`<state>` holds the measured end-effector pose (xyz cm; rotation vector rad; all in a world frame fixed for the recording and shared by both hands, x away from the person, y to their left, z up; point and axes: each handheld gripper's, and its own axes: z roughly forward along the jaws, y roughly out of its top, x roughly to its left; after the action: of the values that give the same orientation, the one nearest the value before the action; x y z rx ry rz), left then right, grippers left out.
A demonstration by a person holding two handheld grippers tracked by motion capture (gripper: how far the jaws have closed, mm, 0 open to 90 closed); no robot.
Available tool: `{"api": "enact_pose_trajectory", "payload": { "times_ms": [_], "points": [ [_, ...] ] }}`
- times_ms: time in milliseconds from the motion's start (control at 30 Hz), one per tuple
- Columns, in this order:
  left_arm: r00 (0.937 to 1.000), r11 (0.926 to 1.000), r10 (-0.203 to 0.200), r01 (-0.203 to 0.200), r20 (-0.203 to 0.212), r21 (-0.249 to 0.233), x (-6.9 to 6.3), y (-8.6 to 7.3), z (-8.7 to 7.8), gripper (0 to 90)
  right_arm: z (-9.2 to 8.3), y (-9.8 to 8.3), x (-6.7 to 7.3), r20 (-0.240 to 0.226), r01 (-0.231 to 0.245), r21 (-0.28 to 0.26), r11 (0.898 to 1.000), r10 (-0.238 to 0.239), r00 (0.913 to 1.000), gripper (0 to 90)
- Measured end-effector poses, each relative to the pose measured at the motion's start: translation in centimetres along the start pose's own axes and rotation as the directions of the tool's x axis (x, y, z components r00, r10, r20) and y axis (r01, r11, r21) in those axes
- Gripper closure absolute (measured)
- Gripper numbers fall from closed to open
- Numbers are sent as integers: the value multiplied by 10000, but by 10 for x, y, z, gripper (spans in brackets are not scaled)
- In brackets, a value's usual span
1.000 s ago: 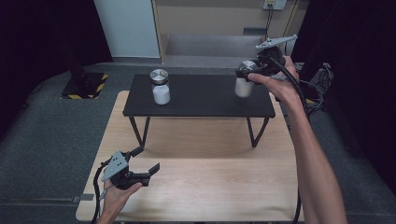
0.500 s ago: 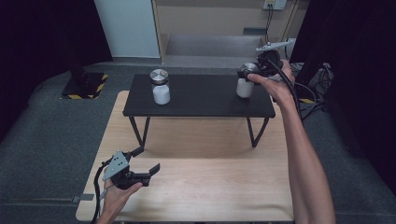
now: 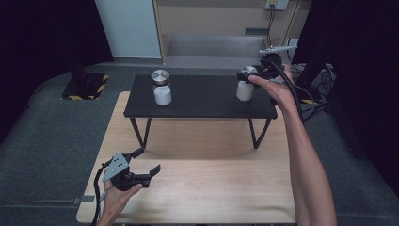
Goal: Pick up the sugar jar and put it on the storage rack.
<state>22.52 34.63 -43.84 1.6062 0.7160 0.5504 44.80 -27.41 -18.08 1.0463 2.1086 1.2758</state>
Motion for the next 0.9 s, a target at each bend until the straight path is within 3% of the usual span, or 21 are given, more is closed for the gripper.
{"api": "enact_pose_trajectory", "payload": {
  "times_ms": [33, 100, 167, 533, 633, 733, 900],
  "points": [
    [10000, 10000, 7, -7, 9, 4, 0, 0, 0, 73, -2, -1, 2, 153, 66, -98, 9999, -64, 9999, 166],
    [10000, 10000, 6, -6, 23, -20, 0, 0, 0, 73, -7, -2, -2, -119, -175, -306, 9994, 172, 9998, 148],
    [10000, 10000, 6, -6, 32, 4, -1, 0, 0, 73, -15, -2, 2, 85, 48, -475, 9989, -44, 10000, 137],
    [9999, 9999, 111, -112, 92, 55, -3, 1, 1, 74, -57, -4, 16, -326, 674, -790, 9946, -701, 9970, 116],
    [9999, 9999, 119, -120, 62, 72, -3, 1, 1, 74, -69, -7, 22, -260, 886, -952, 9915, -915, 9955, 116],
    [9999, 9999, 115, -116, 44, 69, -3, 1, 1, 74, -81, -13, 24, -546, 812, -1264, 9886, -887, 9946, 116],
    [9999, 9999, 123, -123, 81, 84, -3, 1, 2, 75, -103, -19, 40, -379, 1371, -1530, 9787, -1444, 9888, 114]
  ]
}}
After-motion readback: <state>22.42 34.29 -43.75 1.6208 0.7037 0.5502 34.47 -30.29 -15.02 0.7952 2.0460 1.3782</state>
